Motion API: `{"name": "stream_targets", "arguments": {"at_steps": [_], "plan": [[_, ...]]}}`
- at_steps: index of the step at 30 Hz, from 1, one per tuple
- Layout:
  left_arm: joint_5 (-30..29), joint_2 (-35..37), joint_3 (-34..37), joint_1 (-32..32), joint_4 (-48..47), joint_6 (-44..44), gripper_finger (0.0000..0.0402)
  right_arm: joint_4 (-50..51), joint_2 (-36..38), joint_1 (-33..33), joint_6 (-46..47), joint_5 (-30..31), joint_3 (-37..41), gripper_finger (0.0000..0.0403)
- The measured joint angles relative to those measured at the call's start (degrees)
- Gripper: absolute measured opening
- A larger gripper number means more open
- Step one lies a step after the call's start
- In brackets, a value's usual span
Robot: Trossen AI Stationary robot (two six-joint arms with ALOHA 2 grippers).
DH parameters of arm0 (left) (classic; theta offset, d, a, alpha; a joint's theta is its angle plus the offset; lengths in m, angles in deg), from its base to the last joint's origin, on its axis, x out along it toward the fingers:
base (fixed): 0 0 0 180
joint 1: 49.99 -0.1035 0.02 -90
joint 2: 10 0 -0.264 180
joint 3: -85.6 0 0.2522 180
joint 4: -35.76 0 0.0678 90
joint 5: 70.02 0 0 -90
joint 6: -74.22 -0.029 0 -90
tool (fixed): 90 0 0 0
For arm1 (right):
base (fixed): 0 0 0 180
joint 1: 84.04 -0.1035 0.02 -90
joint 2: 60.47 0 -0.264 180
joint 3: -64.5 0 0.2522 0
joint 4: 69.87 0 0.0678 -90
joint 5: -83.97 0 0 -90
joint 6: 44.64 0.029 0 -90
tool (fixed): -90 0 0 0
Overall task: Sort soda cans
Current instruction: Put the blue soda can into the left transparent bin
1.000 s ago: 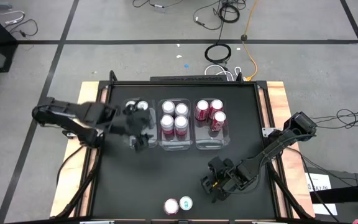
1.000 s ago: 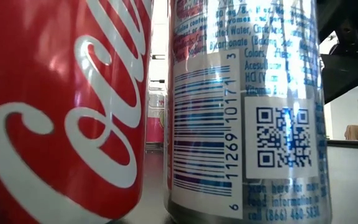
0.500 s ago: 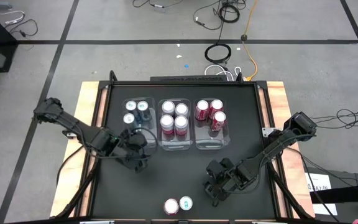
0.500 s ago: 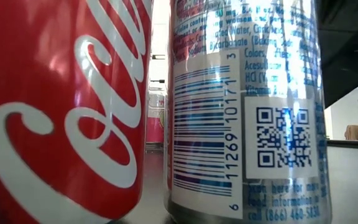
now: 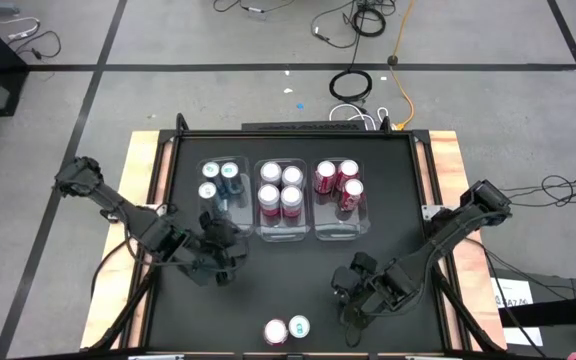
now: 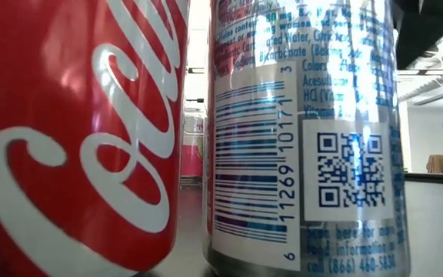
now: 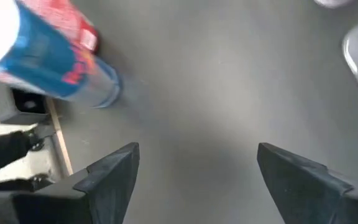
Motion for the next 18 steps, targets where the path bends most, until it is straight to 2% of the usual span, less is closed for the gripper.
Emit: {"name": "stream_targets", "arguments": {"at_steps": [3,8,15,18], "plan": [[-0.6,-1.1,0.0,1.6,0.5,-2.8,0.0325,0.2,0.0,0.2,-4.5,-1.8,-2.7,0.0314],[0.0,-4.1,0.0,3.1,1.1,-1.4,0.0325,-0.4,0.0,0.6,-7.1,-2.9,-4.9,0.0314],[1.0,-8.6,0.2,4.8,6.2,-0.5,0.0325,-4.6,-0.3,0.6,-10.0,-2.8,-5.0,0.0313],[1.0,-8.4,2.7,5.5,10.1,0.2,0.0325,-5.5,-1.6,0.6,-10.1,-5.3,-5.0,0.0313]]}}
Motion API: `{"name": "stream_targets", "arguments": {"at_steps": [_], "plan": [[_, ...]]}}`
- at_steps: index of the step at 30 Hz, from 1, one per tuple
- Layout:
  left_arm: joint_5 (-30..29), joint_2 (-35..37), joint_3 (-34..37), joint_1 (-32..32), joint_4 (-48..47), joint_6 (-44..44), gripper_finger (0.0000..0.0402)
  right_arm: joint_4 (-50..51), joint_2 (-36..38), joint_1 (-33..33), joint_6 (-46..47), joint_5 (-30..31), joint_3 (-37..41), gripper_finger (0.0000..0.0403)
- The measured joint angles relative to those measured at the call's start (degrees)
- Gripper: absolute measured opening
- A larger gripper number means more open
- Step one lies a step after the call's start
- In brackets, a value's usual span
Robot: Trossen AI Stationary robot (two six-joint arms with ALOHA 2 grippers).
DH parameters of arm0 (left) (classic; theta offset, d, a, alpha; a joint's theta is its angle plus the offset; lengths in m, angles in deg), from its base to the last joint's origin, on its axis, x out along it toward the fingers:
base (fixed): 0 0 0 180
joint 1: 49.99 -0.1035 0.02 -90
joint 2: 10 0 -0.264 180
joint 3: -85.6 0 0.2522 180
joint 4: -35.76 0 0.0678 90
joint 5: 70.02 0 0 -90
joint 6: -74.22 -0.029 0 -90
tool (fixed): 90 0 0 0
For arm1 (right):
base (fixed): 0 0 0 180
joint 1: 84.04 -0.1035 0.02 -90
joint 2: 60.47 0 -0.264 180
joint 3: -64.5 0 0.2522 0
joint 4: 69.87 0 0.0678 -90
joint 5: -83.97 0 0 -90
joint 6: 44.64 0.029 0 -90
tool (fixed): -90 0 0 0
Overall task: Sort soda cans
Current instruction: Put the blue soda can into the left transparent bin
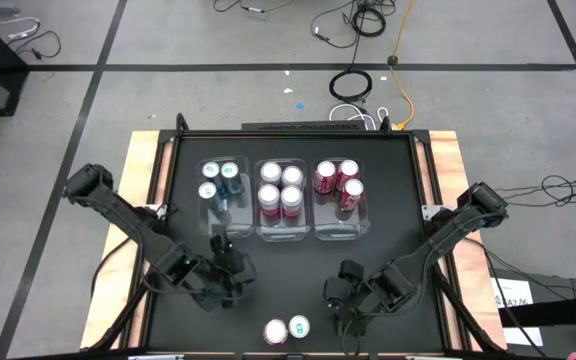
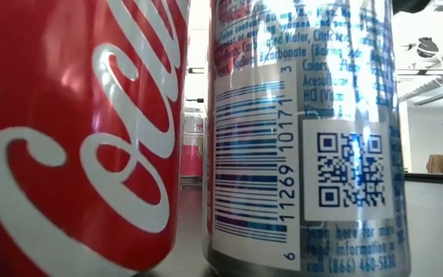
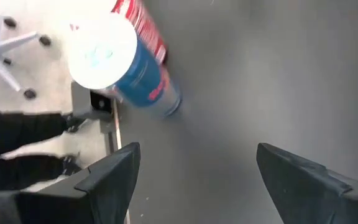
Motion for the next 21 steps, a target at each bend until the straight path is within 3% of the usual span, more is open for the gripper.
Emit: {"name": "stream_targets", "arguments": {"at_steps": [4,13,16,21], "plan": [[0.3,1.7,8.5,1.2,14.1,-0.1,0.0325,-0.6,-2.0,0.0,0.3,-2.1,0.0,0.0313],[4.3,2.6,29.8,1.6,58.2,-4.3,0.0325,1.2,-2.7,-0.1,0.8,-4.8,0.0,0.0313],[4.4,2.6,32.1,1.6,64.4,-6.3,0.0325,2.2,-2.8,0.0,0.4,-4.8,0.0,0.0313],[4.4,2.6,32.1,1.1,64.9,-6.2,0.0325,4.5,-3.0,0.5,0.1,-4.7,0.0,0.0313]]}}
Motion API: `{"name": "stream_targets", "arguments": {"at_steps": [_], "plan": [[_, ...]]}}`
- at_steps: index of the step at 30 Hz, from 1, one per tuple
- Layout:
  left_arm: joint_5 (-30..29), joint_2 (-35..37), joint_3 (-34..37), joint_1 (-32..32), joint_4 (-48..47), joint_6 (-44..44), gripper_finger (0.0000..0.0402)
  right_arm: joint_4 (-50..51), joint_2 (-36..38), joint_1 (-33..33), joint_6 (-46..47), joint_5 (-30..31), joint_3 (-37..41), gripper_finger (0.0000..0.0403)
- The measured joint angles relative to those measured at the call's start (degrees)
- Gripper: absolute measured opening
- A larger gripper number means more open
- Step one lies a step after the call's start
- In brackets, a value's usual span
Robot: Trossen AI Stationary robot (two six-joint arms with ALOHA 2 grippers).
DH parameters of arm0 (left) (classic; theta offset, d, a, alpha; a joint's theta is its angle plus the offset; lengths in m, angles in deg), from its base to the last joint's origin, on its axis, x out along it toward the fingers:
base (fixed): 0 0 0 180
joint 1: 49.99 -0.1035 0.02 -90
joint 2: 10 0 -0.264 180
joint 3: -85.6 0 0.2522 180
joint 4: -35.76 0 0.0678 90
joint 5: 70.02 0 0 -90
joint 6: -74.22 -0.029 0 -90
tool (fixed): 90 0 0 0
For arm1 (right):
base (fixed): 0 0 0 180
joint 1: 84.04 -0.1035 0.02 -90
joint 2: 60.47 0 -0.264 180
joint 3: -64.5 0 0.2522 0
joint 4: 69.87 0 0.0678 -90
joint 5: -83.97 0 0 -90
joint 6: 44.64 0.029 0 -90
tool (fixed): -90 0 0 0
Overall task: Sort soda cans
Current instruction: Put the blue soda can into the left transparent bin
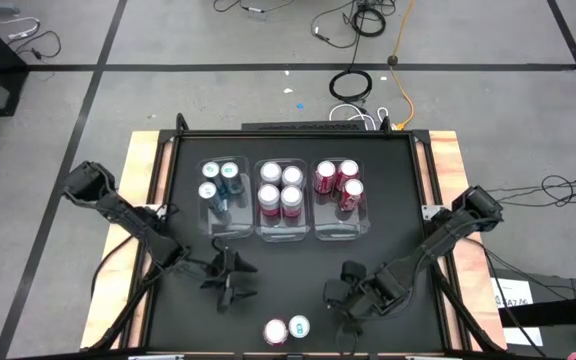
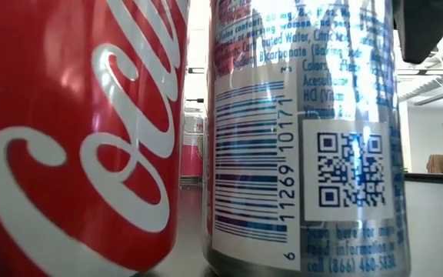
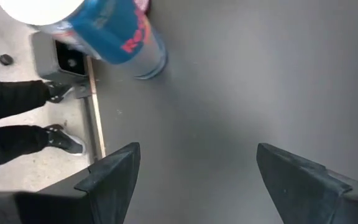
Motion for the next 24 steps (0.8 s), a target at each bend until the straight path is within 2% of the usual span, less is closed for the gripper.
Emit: {"name": "stream_targets", "arguments": {"at_steps": [10,13,18,24], "plan": [[0.0,0.0,0.0,0.0,0.5,0.1,0.0325,0.3,0.0,1.0,1.0,0.5,0.0,0.0313],[0.0,0.0,0.0,0.0,0.5,0.1,0.0325,-0.2,0.0,1.0,2.0,2.2,0.0,0.0313],[-0.1,0.0,0.0,0.0,0.4,0.0,0.0325,-1.5,-0.1,0.8,-1.2,3.1,0.0,0.0313],[-0.1,0.0,0.0,-0.3,0.1,-0.1,0.0325,-12.0,-3.0,0.1,-7.6,2.7,0.0,0.0313]]}}
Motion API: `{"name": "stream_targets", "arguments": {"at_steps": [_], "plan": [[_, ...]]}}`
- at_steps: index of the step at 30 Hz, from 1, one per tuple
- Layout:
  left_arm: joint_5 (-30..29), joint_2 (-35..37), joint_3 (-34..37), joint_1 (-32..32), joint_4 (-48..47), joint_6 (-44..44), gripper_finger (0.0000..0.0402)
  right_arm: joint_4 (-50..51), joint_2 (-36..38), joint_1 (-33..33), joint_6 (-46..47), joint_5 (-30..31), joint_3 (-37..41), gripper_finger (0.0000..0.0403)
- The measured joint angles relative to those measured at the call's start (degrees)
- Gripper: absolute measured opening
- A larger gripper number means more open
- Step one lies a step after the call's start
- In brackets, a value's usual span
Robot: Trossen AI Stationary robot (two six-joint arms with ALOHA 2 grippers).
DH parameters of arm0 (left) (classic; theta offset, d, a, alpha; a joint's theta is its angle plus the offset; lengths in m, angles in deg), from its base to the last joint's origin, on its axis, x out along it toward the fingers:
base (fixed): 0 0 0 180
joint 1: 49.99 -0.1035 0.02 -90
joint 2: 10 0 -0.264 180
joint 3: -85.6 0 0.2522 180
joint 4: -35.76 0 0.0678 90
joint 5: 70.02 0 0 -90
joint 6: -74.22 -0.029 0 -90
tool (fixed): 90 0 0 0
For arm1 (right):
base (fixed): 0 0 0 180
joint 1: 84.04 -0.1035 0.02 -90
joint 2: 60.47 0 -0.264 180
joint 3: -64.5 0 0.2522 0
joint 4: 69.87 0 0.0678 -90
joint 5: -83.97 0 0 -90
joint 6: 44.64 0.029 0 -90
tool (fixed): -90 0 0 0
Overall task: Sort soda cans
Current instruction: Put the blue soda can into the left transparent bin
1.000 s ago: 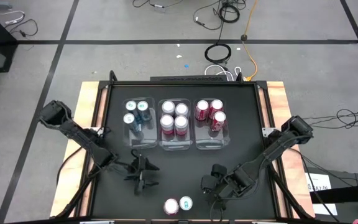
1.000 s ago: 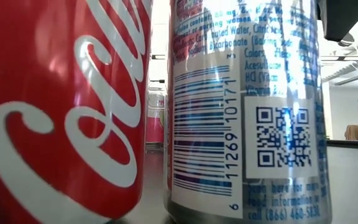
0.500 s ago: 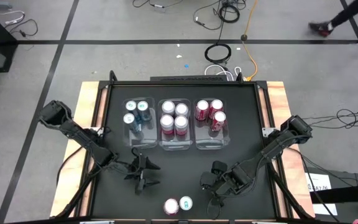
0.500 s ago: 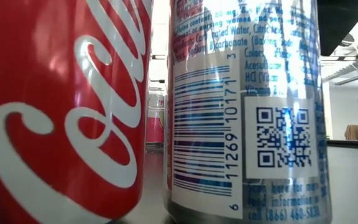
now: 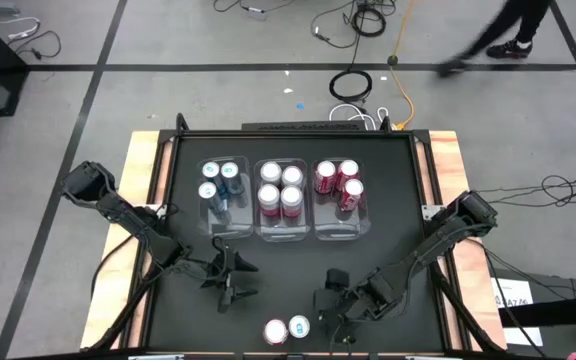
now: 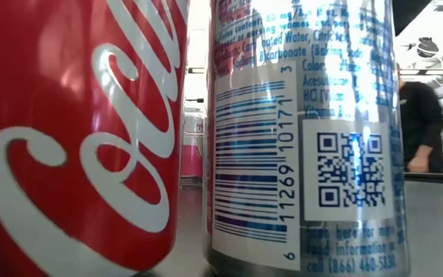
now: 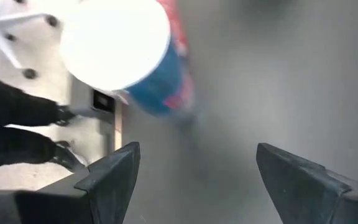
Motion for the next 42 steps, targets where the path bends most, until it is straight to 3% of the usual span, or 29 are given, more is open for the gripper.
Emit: {"name": "stream_targets", "arguments": {"at_steps": [11,22,42], "plan": [[0.0,0.0,0.0,0.0,-1.5,-0.2,0.0325,-10.3,-3.9,-0.1,-1.2,-0.1,0.0,0.0313],[-0.1,0.0,0.0,0.0,-1.5,0.1,0.0325,-13.8,-6.2,-0.2,-8.6,0.3,0.0,0.0313],[-0.1,0.0,0.0,0.0,-1.5,0.1,0.0325,-20.6,-8.9,1.2,-11.5,3.5,0.0,0.0313]]}}
